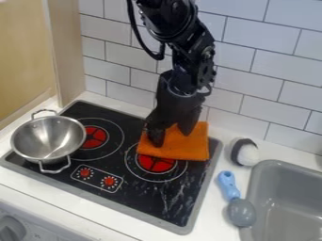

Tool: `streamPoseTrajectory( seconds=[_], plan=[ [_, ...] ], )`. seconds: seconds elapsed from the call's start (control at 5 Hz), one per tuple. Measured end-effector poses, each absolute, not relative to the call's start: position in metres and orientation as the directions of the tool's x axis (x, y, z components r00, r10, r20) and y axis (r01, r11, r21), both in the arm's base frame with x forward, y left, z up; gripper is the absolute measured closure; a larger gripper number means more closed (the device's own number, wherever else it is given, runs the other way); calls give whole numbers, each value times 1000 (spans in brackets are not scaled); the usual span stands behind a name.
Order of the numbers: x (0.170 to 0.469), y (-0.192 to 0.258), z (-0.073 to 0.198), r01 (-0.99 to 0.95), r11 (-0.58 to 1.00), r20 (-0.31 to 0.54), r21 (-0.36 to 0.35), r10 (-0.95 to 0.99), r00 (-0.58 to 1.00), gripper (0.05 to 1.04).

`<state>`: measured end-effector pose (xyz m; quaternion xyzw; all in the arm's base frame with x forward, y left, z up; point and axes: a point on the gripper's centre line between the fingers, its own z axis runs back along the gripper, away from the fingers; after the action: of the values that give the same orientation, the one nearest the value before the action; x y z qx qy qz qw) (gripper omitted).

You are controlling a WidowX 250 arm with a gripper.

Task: Move the yellow cloth from right to the left burner

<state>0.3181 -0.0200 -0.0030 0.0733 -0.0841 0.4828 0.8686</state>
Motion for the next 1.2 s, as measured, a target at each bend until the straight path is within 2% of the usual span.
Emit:
streamPoseTrajectory(
  seconds=[0.6, 1.2],
  plan=[
    [313, 27, 3, -902, 429, 214, 51, 877, 430, 85],
    [306, 93, 6, -946, 318, 210, 57, 923, 323, 85]
  ],
)
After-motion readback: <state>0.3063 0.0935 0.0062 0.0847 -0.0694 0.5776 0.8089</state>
